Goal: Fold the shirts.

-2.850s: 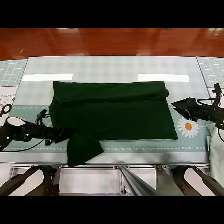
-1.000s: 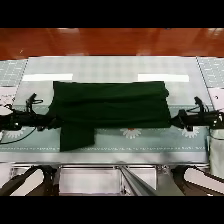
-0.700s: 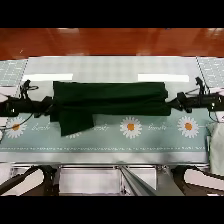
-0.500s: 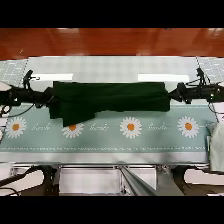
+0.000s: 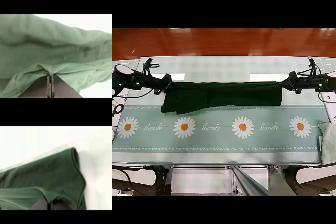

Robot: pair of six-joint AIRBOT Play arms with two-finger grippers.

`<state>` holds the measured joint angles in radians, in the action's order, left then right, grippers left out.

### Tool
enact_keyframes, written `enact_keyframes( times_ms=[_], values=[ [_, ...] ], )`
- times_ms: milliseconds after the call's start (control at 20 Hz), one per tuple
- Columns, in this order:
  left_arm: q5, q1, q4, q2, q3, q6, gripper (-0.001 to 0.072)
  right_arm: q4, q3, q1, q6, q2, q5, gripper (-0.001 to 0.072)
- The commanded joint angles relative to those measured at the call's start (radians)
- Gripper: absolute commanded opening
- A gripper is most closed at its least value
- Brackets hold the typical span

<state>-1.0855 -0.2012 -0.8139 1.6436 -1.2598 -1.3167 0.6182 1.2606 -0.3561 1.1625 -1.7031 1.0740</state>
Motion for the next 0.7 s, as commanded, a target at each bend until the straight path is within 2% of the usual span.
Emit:
enact_keyframes(
  times_ms=[0,350,400,450,500,550,650],
  values=[
    [0.004,0.011,0.002,0.077,-0.097,-0.005,0.0016,-0.016,0.041,0.027,-0.016,-0.051,-0.040,0.0025],
    [-0.003,0.019,0.002,0.166,-0.185,-0.023,0.0017,-0.016,0.041,0.055,-0.017,-0.087,-0.116,0.0026],
    [-0.008,0.021,0.003,0.171,-0.185,-0.023,0.0017,-0.017,0.041,0.055,-0.016,-0.091,-0.115,0.0080],
    [-0.020,0.023,0.003,0.174,-0.186,-0.024,0.0086,-0.018,0.041,0.055,-0.016,-0.093,-0.115,0.0264],
    [-0.037,0.021,0.003,0.171,-0.188,-0.024,0.0342,-0.018,0.041,0.055,-0.016,-0.092,-0.112,0.0422],
    [-0.079,0.014,0.000,0.169,-0.200,-0.023,0.0499,-0.015,0.050,0.047,-0.015,-0.090,-0.088,0.0416],
    [-0.198,-0.022,-0.001,0.169,-0.264,-0.043,0.0504,-0.013,0.099,0.006,-0.006,-0.078,0.010,0.0416]
  ],
)
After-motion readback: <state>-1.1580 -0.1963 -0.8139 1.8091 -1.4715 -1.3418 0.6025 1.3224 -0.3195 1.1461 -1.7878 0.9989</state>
